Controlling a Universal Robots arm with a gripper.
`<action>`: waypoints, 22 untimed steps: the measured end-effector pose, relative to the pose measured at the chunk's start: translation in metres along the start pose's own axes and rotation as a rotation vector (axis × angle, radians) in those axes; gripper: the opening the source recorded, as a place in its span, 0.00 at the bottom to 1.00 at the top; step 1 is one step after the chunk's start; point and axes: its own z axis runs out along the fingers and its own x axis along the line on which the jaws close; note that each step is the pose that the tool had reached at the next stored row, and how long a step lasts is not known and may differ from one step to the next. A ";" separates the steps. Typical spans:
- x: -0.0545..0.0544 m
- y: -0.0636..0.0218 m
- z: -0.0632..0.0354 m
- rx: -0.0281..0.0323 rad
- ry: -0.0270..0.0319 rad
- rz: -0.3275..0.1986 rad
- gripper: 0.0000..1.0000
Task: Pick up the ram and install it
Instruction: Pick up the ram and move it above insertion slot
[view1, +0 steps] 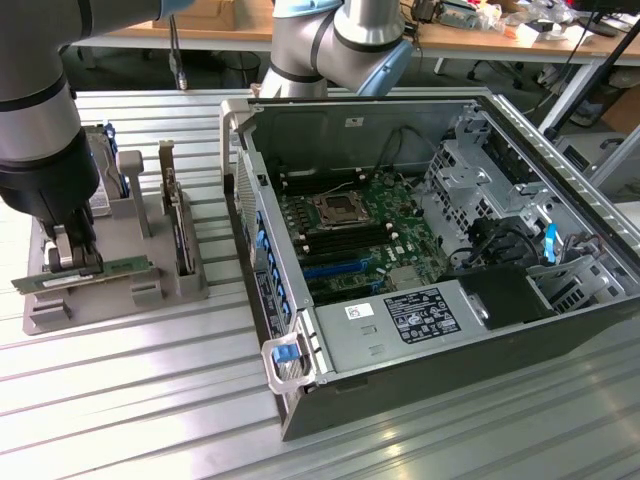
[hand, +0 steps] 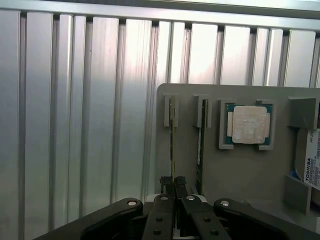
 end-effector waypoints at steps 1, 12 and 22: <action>0.000 0.0000 -0.0009 0.0000 0.0000 0.000 0.12; 0.000 0.0000 -0.0103 0.0001 -0.0005 0.000 0.12; 0.000 -0.0001 -0.0185 0.0001 -0.0007 0.000 0.12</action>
